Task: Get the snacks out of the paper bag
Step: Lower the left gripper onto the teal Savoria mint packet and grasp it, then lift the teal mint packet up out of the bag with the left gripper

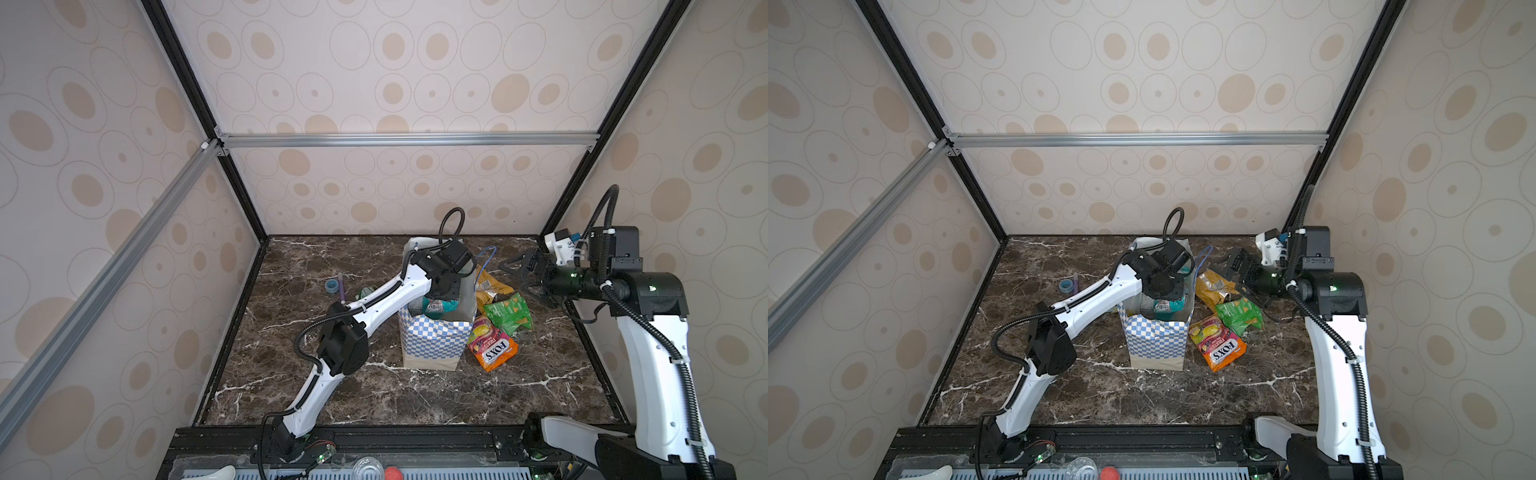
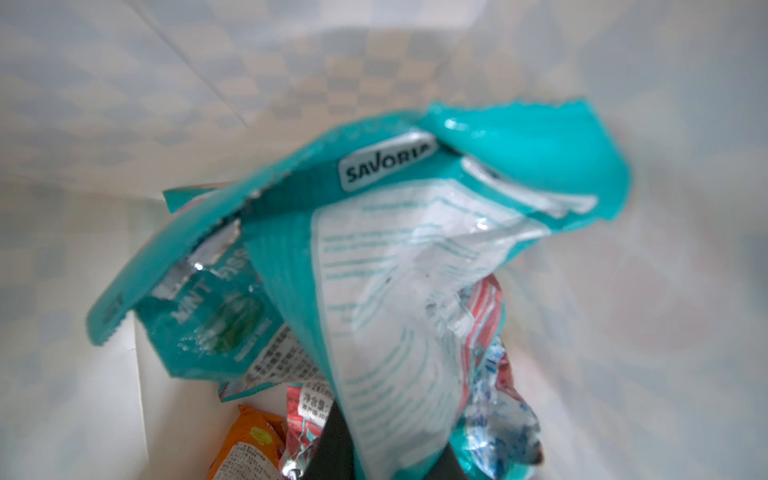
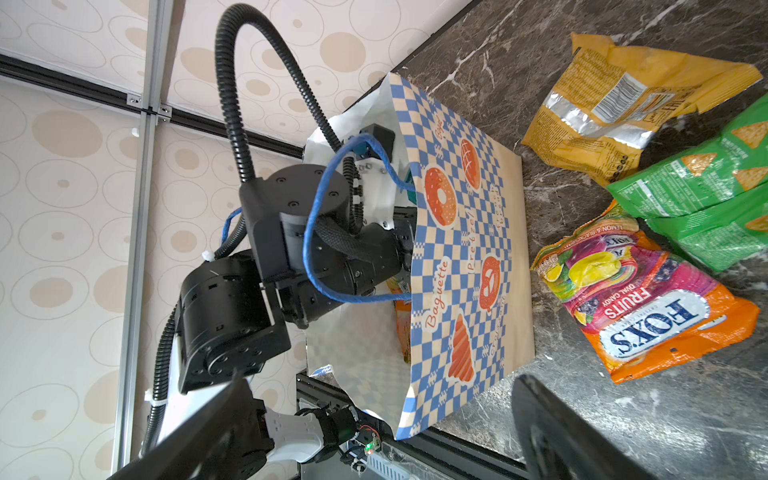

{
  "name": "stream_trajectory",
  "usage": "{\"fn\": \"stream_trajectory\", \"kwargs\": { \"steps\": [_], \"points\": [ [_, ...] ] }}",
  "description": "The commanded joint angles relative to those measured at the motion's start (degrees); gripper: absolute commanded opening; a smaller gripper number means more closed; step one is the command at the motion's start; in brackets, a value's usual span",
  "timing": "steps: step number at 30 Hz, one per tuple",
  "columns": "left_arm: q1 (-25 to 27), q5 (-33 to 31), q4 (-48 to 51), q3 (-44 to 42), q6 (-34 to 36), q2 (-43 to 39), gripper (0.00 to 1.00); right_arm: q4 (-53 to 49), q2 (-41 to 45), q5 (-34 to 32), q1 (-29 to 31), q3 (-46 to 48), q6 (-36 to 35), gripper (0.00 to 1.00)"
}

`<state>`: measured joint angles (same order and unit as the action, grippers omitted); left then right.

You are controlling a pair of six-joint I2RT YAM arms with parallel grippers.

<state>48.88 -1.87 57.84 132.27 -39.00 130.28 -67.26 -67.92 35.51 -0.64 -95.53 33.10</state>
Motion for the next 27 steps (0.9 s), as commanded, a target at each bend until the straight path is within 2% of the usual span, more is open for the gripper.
{"fn": "stream_trajectory", "kwargs": {
  "steps": [1,22,27],
  "points": [
    [-0.88,-1.53,0.48,3.70,-0.63,-3.86,0.00,-0.19,0.17,-0.19,0.60,-0.80,-0.05,1.00],
    [-1.78,-3.28,-6.61,9.79,-2.28,-10.02,0.00,0.46,0.27,-0.10,0.64,-0.82,0.57,1.00],
    [-1.84,-5.36,-10.81,10.27,-2.27,-13.78,0.00,1.26,0.16,0.01,0.64,-0.72,1.09,1.00]
  ]
}}
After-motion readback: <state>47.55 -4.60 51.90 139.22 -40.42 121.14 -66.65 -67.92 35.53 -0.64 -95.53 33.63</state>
